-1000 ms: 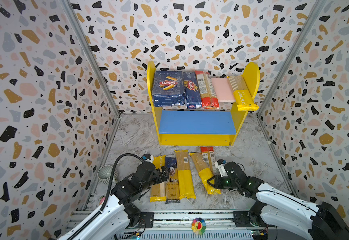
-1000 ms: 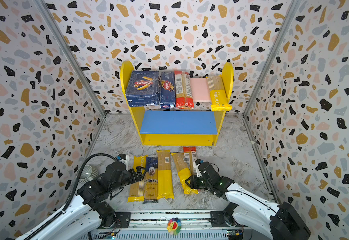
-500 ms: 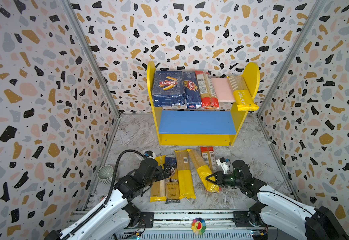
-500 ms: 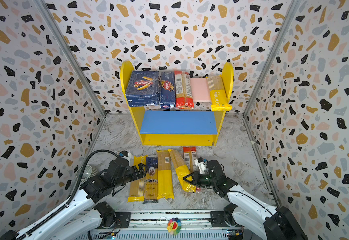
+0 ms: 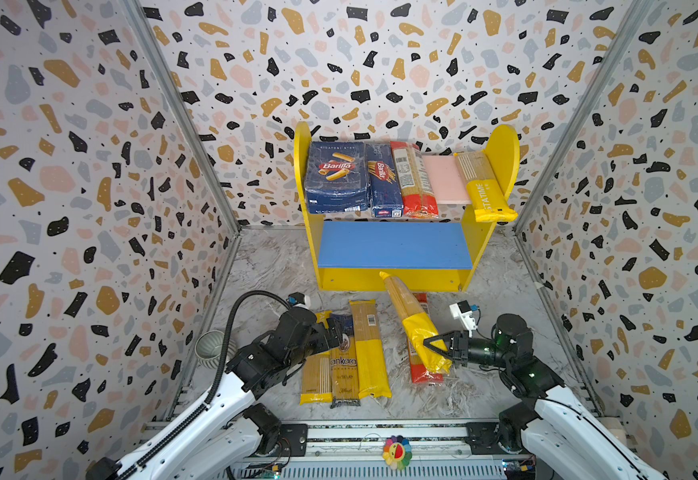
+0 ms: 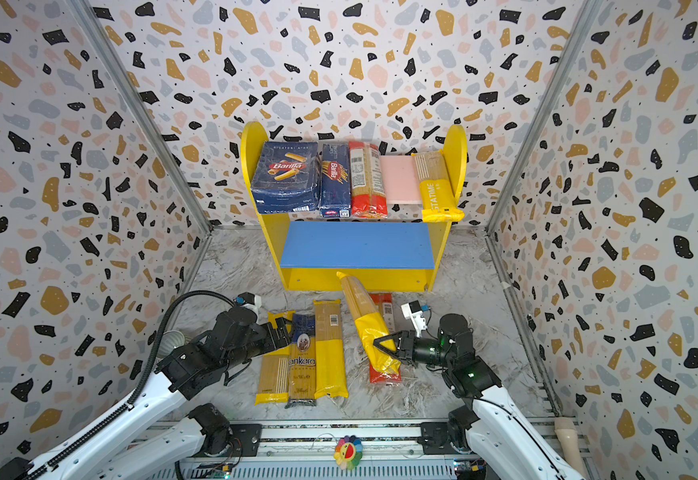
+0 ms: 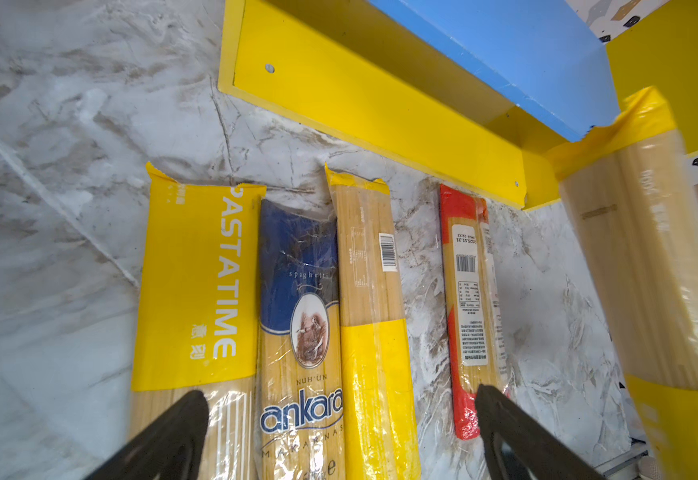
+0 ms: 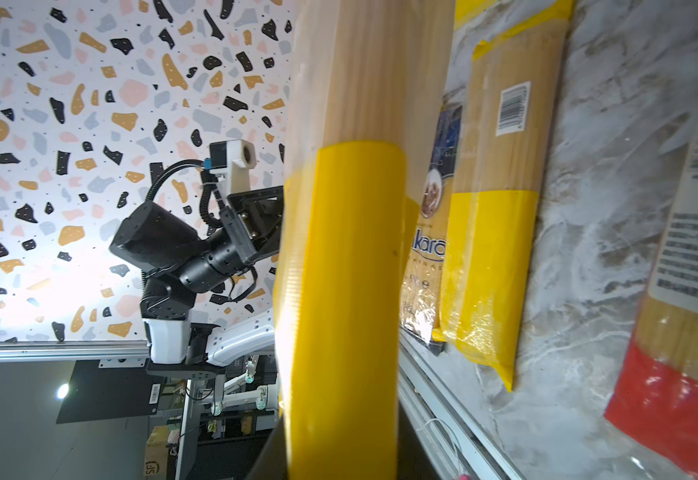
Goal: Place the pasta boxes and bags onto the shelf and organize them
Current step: 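Lift the yellow bag with the right gripper up toward the pink shelf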
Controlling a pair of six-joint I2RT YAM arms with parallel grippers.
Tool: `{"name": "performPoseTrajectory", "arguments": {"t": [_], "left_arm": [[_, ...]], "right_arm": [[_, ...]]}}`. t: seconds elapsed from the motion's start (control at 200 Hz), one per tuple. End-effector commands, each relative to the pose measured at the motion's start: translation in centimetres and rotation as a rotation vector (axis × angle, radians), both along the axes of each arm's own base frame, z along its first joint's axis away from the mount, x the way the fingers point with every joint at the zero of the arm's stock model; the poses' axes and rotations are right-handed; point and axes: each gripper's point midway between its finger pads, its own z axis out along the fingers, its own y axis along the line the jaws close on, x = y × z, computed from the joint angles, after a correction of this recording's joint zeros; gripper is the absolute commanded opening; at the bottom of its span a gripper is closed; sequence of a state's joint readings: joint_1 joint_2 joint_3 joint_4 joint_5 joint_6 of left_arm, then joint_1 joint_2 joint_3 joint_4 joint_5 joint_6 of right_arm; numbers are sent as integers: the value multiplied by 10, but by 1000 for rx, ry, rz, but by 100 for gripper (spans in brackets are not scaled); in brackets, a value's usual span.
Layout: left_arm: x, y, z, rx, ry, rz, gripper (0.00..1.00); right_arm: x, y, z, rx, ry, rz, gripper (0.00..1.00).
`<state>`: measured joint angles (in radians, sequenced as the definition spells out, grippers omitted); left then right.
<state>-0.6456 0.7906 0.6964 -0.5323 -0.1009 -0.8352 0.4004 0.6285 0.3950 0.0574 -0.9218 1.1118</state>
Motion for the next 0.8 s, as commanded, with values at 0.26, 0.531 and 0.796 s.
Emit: {"name": "performPoseTrajectory", "arguments": {"t": [0.26,0.531,0.796], "left_arm": [[10,-3,18,19,-38,-10,100],[7,-4,24,2,-47,-18,99],[4,-3,32,-12,-58,-23,99]], "right_arm": [[-44,-14,122,145,-339,69,0],[-61,-21,166,167,-426,63,0],[-62,-23,210,180,-517,49,0]]}}
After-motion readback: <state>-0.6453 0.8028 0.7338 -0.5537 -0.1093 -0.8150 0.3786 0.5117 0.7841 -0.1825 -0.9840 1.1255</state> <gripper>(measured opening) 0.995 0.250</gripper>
